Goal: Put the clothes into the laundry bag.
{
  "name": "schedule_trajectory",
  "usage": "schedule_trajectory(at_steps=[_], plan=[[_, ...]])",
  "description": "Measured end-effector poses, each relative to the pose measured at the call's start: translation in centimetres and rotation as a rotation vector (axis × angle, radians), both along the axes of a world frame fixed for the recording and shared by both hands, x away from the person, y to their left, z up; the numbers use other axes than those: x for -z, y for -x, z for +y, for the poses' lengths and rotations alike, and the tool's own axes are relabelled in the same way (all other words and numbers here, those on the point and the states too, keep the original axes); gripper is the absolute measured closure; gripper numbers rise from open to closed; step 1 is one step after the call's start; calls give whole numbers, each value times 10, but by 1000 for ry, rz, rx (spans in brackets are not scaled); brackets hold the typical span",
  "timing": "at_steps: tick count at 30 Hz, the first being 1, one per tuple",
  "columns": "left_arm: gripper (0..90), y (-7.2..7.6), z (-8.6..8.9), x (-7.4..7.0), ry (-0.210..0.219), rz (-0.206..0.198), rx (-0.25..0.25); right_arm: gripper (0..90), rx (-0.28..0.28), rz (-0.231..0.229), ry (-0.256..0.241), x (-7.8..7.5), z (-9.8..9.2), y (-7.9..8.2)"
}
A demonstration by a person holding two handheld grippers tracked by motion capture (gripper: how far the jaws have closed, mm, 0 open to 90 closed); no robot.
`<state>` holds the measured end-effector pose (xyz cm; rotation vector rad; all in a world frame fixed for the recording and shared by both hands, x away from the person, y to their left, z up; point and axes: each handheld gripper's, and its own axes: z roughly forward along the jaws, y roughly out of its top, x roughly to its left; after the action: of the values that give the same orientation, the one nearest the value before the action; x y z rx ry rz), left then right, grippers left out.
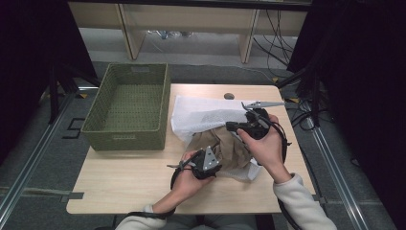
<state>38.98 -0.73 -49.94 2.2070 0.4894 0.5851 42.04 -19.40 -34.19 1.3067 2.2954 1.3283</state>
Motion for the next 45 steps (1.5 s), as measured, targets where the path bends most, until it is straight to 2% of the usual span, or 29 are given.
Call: schedule_trajectory(at_steps=[4,6,7,9,10,13,14,15,16,17,19,21,22,27,29,30,31,32,33,34,35,37,39,40,41,44,45], plan=[[602,0,0,-1,1,-4,1,898,-2,6,-1,0,0,0],[703,0,1,-3,5,-17,0,898,-3,10,0,0,1,0],[724,-1,2,-4,14,-10,1,898,-2,6,6,0,1,0],[759,-1,2,-6,60,11,-9,899,5,2,16,0,2,2],[769,-2,3,-8,64,14,-13,898,-12,5,2,0,2,1],[787,0,4,-14,113,21,-17,899,-16,3,6,-1,4,3],[789,1,5,-18,125,13,-23,898,-19,7,0,-1,4,4],[790,3,5,-22,160,13,-29,898,-29,-11,9,-2,5,4],[791,3,6,-29,178,10,-32,899,-19,-2,-2,-4,6,7],[792,5,7,-35,195,1,-31,898,-25,-14,9,-6,7,9],[793,7,10,-47,223,-16,-35,899,-31,-31,-5,-10,9,14],[793,9,12,-57,247,-32,-37,899,-51,-62,5,-14,9,16],[793,11,14,-63,261,-39,-40,898,-63,-60,-14,-15,10,18],[794,21,24,-87,292,-81,-55,899,-72,-98,-32,-24,8,24],[796,24,28,-94,290,-100,-59,899,-68,-89,-57,-27,9,28],[797,27,30,-99,293,-109,-63,899,-76,-102,-47,-29,8,28],[798,28,31,-102,290,-115,-65,899,-85,-95,-65,-30,9,30],[798,31,32,-105,287,-120,-63,899,-88,-122,-54,-32,8,31],[799,32,32,-107,289,-117,-58,899,-98,-114,-74,-32,9,32],[799,34,32,-110,280,-125,-59,899,-107,-128,-77,-33,9,32],[798,35,32,-114,272,-137,-59,899,-92,-130,-69,-34,9,34],[798,35,29,-119,235,-148,-47,899,-104,-120,-92,-35,9,34],[796,30,24,-119,214,-142,-36,899,-97,-124,-85,-34,7,32],[795,24,20,-118,190,-124,-28,899,-96,-123,-88,-33,7,30],[793,19,16,-115,176,-93,-21,899,-75,-89,-92,-32,6,30],[791,-2,1,-103,120,-88,0,899,-66,-73,-90,-27,5,25],[791,-6,-4,-98,138,-78,-6,899,-57,-68,-87,-26,5,24]])
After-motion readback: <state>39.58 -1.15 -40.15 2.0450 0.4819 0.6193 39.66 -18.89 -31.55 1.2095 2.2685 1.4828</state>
